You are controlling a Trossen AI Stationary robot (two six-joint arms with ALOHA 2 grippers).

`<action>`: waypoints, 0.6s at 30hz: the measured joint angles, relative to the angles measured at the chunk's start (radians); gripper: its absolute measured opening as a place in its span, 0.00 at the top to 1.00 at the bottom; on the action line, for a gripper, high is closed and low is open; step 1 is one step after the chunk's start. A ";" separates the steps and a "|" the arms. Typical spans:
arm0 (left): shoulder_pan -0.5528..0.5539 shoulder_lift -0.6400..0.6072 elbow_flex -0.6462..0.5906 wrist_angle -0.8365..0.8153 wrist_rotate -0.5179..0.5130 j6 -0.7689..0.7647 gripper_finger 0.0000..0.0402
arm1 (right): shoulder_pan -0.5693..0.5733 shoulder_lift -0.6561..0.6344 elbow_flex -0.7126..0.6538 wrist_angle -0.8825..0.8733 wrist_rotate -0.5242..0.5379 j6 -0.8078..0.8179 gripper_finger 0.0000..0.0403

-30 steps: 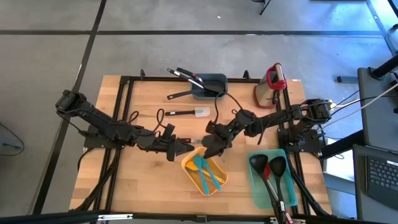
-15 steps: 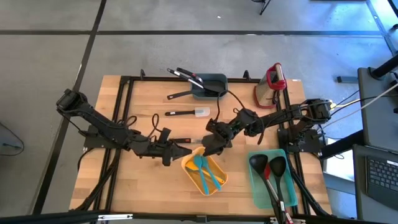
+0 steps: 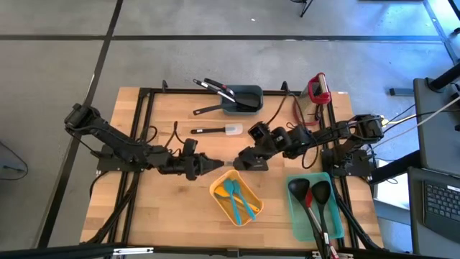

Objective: Pick & Place Kitchen Items
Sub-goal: Put the small white spatula into the yellow bin

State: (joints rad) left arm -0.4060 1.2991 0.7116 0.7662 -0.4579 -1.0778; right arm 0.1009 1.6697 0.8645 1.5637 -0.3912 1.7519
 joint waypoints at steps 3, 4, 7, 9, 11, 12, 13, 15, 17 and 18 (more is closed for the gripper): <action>0.039 0.000 0.000 0.001 0.008 -0.008 0.88 | 0.015 -0.011 0.031 0.005 0.000 -0.082 0.45; 0.050 0.000 0.000 0.008 0.008 -0.007 0.88 | 0.020 -0.016 0.042 0.004 0.000 -0.103 0.45; 0.086 0.000 0.000 0.057 0.005 0.024 0.88 | 0.034 -0.022 0.085 0.004 -0.001 -0.173 0.45; 0.116 0.000 0.000 0.080 0.005 0.050 0.88 | 0.042 -0.023 0.113 0.004 -0.001 -0.224 0.45; 0.147 0.000 0.000 0.092 0.005 0.069 0.88 | 0.050 -0.023 0.145 -0.005 -0.001 -0.282 0.45; 0.163 0.000 0.000 0.091 0.005 0.078 0.88 | 0.054 -0.024 0.159 -0.026 -0.001 -0.308 0.45; 0.179 0.000 0.000 0.089 0.006 0.085 0.88 | 0.058 -0.025 0.170 -0.055 -0.001 -0.327 0.45; 0.210 0.000 0.000 0.090 0.024 0.096 0.88 | 0.063 -0.023 0.189 -0.109 -0.010 -0.348 0.45; 0.245 0.000 0.000 0.087 0.057 0.092 0.88 | 0.064 -0.022 0.208 -0.137 -0.049 -0.346 0.45; 0.262 0.000 0.000 0.087 0.078 0.081 0.88 | 0.062 -0.024 0.215 -0.153 -0.072 -0.340 0.45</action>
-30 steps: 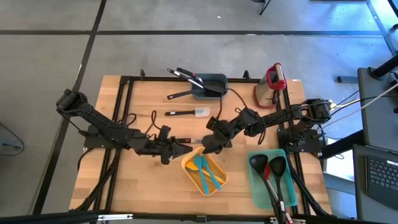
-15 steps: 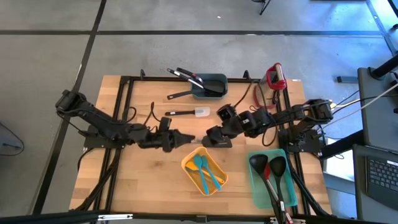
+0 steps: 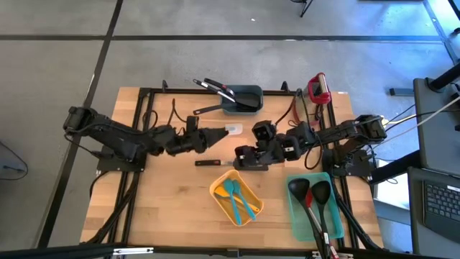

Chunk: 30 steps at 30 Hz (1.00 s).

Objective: Pick & Place Kitchen Items
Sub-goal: Put the small white spatula into the yellow bin

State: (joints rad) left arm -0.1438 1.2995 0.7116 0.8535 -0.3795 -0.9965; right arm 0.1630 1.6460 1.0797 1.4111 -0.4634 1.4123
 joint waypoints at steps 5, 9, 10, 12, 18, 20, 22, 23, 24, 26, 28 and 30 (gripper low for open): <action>0.067 0.000 0.000 0.091 0.114 -0.023 0.88 | -0.012 0.001 0.013 -0.023 -0.073 0.068 0.45; 0.098 -0.003 0.000 0.198 0.226 0.020 0.88 | -0.015 0.001 0.014 -0.025 -0.095 0.065 0.45; 0.110 -0.009 0.000 0.200 0.251 0.023 0.88 | -0.017 0.001 0.014 -0.027 -0.105 0.057 0.45; 0.139 -0.022 0.000 0.194 0.300 0.006 0.88 | -0.026 0.001 0.014 -0.063 -0.118 0.045 0.45; 0.282 -0.062 0.000 0.130 0.461 -0.081 0.90 | -0.090 0.001 0.014 -0.136 -0.166 0.065 0.45; 0.347 -0.069 0.000 0.113 0.538 -0.109 0.91 | -0.115 0.001 0.014 -0.158 -0.162 0.060 0.45; 0.406 -0.077 0.000 0.083 0.630 -0.127 0.92 | -0.138 0.001 0.014 -0.155 -0.136 0.038 0.45; 0.434 -0.080 0.000 0.067 0.679 -0.132 0.93 | -0.150 0.001 0.014 -0.155 -0.122 0.021 0.45; 0.460 -0.083 0.000 0.050 0.733 -0.134 0.93 | -0.161 0.001 0.014 -0.156 -0.112 0.007 0.45; 0.512 -0.086 0.000 0.003 0.851 -0.133 0.94 | -0.184 0.001 0.014 -0.164 -0.110 -0.020 0.45; 0.557 -0.087 0.000 -0.060 0.961 -0.103 0.95 | -0.204 0.001 0.014 -0.195 -0.121 -0.047 0.45; 0.592 -0.088 0.000 -0.169 1.031 -0.044 0.96 | -0.222 0.001 0.014 -0.230 -0.138 -0.062 0.45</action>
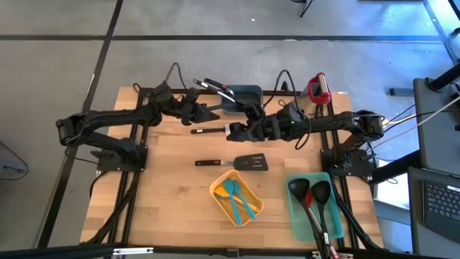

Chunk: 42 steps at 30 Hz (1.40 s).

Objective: Pick & Place Kitchen Items
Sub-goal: Put the small white spatula into the yellow bin

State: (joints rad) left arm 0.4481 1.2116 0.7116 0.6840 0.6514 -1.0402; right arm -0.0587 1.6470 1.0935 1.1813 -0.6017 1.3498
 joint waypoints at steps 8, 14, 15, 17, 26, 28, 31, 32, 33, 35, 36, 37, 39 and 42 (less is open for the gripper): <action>0.040 0.001 0.000 -0.347 0.025 0.365 0.99 | -0.046 0.000 0.000 -0.151 -0.184 -0.008 0.45; -0.023 0.001 0.088 -0.565 0.026 0.499 0.97 | -0.022 0.000 0.000 -0.308 -0.410 -0.004 0.45; -0.034 0.001 0.108 -0.602 0.022 0.518 0.97 | -0.009 0.000 0.000 -0.330 -0.449 -0.004 0.45; -0.054 0.001 0.151 -0.672 -0.006 0.558 0.96 | 0.015 0.000 0.000 -0.369 -0.516 -0.021 0.45; -0.101 0.006 0.284 -1.056 -0.246 0.793 0.96 | -0.005 -0.054 -0.001 -0.505 -0.604 -0.153 0.45; -0.112 0.015 0.284 -1.128 -0.283 0.835 0.95 | -0.019 -0.088 -0.003 -0.592 -0.595 -0.239 0.45; -0.120 0.043 0.284 -1.186 -0.309 0.881 0.94 | -0.042 -0.143 -0.026 -0.713 -0.518 -0.360 0.45; -0.122 0.055 0.284 -1.200 -0.322 0.888 0.94 | -0.047 -0.159 -0.035 -0.734 -0.487 -0.377 0.45; -0.122 0.070 0.284 -1.208 -0.329 0.897 0.93 | -0.051 -0.173 -0.045 -0.746 -0.469 -0.388 0.45; -0.126 0.103 0.284 -1.200 -0.341 0.920 0.92 | -0.058 -0.197 -0.065 -0.755 -0.428 -0.405 0.45; -0.127 0.121 0.284 -1.199 -0.346 0.933 0.91 | -0.060 -0.212 -0.081 -0.756 -0.415 -0.412 0.45; -0.127 0.139 0.284 -1.191 -0.346 0.949 0.90 | -0.062 -0.228 -0.098 -0.756 -0.398 -0.416 0.45; -0.127 0.176 0.284 -1.174 -0.346 0.977 0.89 | -0.062 -0.256 -0.133 -0.755 -0.361 -0.422 0.45; -0.123 0.224 0.284 -1.165 -0.346 1.005 0.86 | -0.059 -0.297 -0.193 -0.732 -0.285 -0.422 0.45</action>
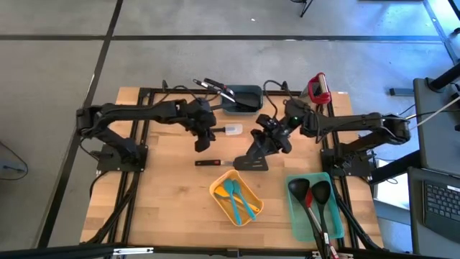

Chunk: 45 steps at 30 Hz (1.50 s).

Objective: Pick & Place Kitchen Items
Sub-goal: Put the small white spatula into the yellow bin

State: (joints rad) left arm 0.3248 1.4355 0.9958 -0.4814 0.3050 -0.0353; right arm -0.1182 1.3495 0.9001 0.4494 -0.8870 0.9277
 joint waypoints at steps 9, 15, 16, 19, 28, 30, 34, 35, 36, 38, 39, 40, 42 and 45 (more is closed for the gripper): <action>0.007 0.071 0.000 -0.022 -0.028 0.024 0.79 | -0.074 -0.097 -0.117 -0.348 0.300 -0.158 0.45; 0.011 0.071 0.000 -0.040 -0.088 0.024 0.79 | -0.185 0.008 -0.116 -0.481 0.498 -0.221 0.45; 0.012 0.071 0.000 -0.052 -0.109 0.024 0.79 | -0.200 0.033 -0.108 -0.480 0.503 -0.202 0.45; 0.020 0.071 0.000 -0.089 -0.161 0.030 0.78 | -0.229 0.111 -0.072 -0.475 0.506 -0.162 0.47; 0.064 0.071 0.000 -0.157 -0.157 -0.069 0.78 | -0.226 0.377 0.129 -0.493 0.435 0.034 0.66; 0.066 0.071 0.000 -0.165 -0.156 -0.081 0.78 | -0.226 0.421 0.167 -0.517 0.435 0.051 0.71; 0.065 0.071 0.000 -0.178 -0.156 -0.082 0.78 | -0.249 0.474 0.196 -0.558 0.448 0.053 0.75; 0.065 0.071 0.000 -0.178 -0.156 -0.082 0.78 | -0.257 0.479 0.196 -0.560 0.457 0.053 0.76; 0.065 0.071 0.000 -0.179 -0.156 -0.082 0.78 | -0.263 0.482 0.196 -0.571 0.475 0.053 0.76; 0.065 0.071 0.000 -0.180 -0.156 -0.082 0.78 | -0.279 0.484 0.197 -0.586 0.510 0.053 0.77; 0.065 0.071 0.000 -0.181 -0.156 -0.083 0.79 | -0.287 0.484 0.197 -0.592 0.525 0.053 0.77; 0.065 0.071 0.000 -0.181 -0.156 -0.089 0.79 | -0.295 0.484 0.197 -0.591 0.541 0.053 0.77; 0.065 0.070 0.000 -0.183 -0.155 -0.124 0.79 | -0.310 0.484 0.197 -0.589 0.564 0.053 0.77; 0.069 0.070 0.000 -0.180 -0.141 -0.201 0.79 | -0.324 0.484 0.197 -0.594 0.585 0.053 0.77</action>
State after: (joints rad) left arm 0.3937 1.5059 0.9958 -0.6619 0.1644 -0.2363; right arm -0.4426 1.8336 1.0969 -0.1443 -0.3016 0.9802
